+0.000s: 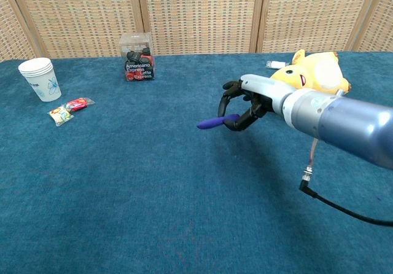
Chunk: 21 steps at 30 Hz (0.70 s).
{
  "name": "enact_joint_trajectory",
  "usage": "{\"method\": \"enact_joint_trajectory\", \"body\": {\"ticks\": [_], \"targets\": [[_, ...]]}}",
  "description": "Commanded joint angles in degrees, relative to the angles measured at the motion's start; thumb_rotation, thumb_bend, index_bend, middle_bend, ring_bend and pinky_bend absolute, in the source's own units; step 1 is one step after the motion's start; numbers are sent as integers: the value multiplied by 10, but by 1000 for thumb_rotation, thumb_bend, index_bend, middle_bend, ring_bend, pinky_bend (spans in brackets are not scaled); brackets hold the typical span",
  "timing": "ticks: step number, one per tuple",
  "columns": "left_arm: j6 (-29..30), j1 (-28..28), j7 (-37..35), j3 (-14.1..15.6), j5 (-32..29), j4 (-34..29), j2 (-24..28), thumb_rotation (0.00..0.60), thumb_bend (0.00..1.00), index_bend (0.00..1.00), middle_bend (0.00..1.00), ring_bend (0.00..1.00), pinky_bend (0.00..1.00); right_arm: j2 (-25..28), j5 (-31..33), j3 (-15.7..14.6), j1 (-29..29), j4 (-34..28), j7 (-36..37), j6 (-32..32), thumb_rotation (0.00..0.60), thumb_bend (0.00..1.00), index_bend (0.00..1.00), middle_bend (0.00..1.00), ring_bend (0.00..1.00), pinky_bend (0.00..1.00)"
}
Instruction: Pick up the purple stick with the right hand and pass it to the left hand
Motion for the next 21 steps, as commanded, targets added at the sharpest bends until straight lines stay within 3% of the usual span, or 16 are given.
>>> {"method": "enact_joint_trajectory", "body": {"ticks": [1,9,17,21], "targets": [[-23,-28,-6,-15,7,28,-3,600,0,0,0,0,0,19,69,33,21,-41,6,-15,600,610,601,0,0,0],[-87,-99,-29,-34,33,75,-11,600,0,0,0,0,0,20,192,74,78,-63,-7,-4,600,618,601,0,0,0],[-98,-157,-49,-45,87,107,-26,600,0,0,0,0,0,9,301,108,136,-63,-14,25,600,618,607,2,0,0],[-101,-188,-63,-52,114,117,-39,600,0,70,0,0,0,-1,328,115,153,-55,-14,37,600,618,612,6,0,0]]}}
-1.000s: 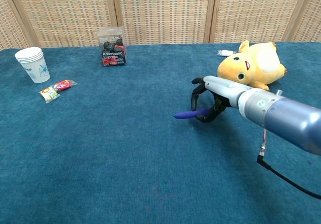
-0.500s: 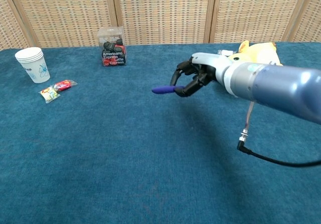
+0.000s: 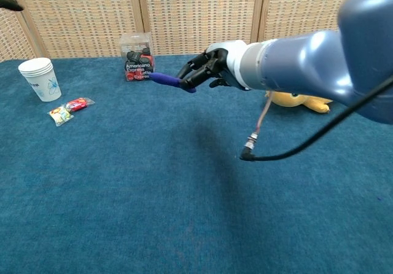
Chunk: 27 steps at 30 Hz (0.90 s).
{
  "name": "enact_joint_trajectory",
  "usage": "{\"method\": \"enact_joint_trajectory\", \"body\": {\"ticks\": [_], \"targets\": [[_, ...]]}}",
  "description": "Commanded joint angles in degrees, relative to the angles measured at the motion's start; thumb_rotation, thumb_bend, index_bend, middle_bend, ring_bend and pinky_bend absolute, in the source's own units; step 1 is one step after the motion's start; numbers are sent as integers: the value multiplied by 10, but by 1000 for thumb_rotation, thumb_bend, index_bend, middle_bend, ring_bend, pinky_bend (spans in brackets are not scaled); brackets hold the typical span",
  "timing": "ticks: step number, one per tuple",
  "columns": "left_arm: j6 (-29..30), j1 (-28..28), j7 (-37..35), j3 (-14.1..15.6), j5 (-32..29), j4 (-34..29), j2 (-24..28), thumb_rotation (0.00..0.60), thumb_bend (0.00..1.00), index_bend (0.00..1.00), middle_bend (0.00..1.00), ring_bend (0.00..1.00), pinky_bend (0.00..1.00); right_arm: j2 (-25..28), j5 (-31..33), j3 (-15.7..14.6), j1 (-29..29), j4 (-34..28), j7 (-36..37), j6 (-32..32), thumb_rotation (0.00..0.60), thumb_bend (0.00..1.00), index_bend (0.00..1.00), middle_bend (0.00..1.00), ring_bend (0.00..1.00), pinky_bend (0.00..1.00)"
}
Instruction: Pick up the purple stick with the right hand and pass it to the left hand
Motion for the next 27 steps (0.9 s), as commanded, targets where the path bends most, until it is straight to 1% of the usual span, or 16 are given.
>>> {"method": "enact_joint_trajectory", "body": {"ticks": [1,5,7,9,12,15,17,27], "targets": [[-2,-27,-15,-9,22,10,-16,600,0,90,0,0,0,-12,22,10,17,8,-1,12,600,618,613,7,0,0],[-3,-60,-26,-20,39,19,-44,600,0,201,0,0,0,-23,40,14,31,18,-1,21,600,619,615,11,0,0],[-11,-78,-32,-25,37,20,-63,600,0,268,0,0,0,-26,44,14,37,22,-1,24,600,619,615,15,0,0],[-20,-95,-34,-29,36,23,-82,600,4,314,0,0,0,-27,45,13,39,22,0,26,600,619,616,15,0,0],[-35,-119,-29,-35,26,31,-117,600,60,385,0,0,0,-26,47,10,40,20,0,28,600,619,616,16,0,0],[-53,-142,-11,-41,12,43,-153,600,87,409,0,0,0,-23,48,9,38,15,2,33,600,620,617,21,0,0],[-67,-155,-1,-38,6,47,-172,600,98,418,0,0,0,-21,47,9,38,13,3,33,600,620,617,22,0,0],[-71,-171,21,-30,-5,62,-203,600,287,464,0,0,0,-14,39,-2,37,8,0,35,600,635,618,31,0,0]]}}
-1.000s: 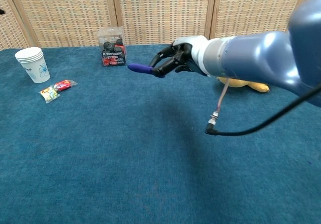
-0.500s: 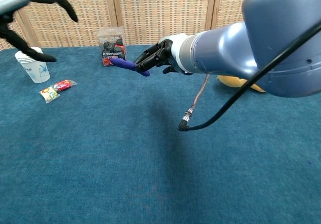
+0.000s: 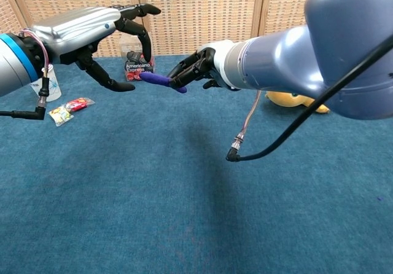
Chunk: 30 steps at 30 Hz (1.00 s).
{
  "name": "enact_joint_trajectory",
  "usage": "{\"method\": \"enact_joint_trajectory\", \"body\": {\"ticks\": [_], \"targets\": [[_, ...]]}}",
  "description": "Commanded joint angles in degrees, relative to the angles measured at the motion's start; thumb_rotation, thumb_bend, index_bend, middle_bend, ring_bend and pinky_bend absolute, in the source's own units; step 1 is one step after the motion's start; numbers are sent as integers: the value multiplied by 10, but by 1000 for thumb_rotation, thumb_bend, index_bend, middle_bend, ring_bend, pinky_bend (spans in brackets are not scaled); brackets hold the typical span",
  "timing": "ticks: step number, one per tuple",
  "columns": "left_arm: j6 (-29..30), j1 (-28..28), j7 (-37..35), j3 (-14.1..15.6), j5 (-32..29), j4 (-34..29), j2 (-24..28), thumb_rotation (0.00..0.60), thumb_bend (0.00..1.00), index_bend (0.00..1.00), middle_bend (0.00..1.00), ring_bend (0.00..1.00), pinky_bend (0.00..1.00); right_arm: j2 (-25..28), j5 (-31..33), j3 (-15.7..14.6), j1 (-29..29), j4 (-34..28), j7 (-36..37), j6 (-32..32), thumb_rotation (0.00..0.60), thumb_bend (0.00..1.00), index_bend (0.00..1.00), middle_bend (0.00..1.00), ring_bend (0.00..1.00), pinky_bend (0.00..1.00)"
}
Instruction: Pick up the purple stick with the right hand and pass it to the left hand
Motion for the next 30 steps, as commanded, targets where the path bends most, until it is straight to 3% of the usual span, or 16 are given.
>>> {"method": "enact_joint_trajectory", "body": {"ticks": [1,30], "targets": [[2,-3,7,2,-2,5,-6,600,295,468,0,0,0,1,-1,-3,-1,0,0,0,600,636,618,31,0,0],[0,-29,31,10,-36,14,-39,600,310,488,0,0,0,9,-11,-16,-6,-7,17,-11,600,641,621,31,0,0]]}}
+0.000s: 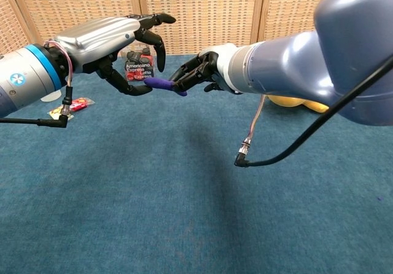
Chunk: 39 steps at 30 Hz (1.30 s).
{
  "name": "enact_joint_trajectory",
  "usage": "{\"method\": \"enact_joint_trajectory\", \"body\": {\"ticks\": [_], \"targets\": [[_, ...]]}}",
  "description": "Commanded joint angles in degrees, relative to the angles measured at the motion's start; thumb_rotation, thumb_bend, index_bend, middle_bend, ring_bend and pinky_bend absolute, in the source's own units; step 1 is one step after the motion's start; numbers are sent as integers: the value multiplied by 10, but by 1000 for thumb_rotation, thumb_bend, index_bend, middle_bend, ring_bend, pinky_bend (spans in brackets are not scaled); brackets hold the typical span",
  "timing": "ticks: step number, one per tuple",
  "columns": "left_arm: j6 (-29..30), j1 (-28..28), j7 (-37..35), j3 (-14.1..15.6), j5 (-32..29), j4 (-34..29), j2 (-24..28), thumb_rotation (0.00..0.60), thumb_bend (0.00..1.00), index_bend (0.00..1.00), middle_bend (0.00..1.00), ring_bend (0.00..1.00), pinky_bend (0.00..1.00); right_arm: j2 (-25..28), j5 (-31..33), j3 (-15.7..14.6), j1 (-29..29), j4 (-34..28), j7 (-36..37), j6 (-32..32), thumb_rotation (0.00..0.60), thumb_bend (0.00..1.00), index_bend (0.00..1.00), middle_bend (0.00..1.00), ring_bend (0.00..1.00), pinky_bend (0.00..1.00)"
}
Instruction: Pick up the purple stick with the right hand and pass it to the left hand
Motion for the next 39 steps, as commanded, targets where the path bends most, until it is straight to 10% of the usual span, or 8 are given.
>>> {"method": "enact_joint_trajectory", "body": {"ticks": [1,39], "targets": [[-3,-2,2,0,-3,-3,0,600,310,490,0,0,0,1,0,-1,0,-1,1,1,600,641,621,31,0,0],[-11,-18,33,-5,-43,-13,-12,600,392,526,0,0,0,14,-3,-13,-7,-6,12,-11,600,642,624,32,0,0]]}}
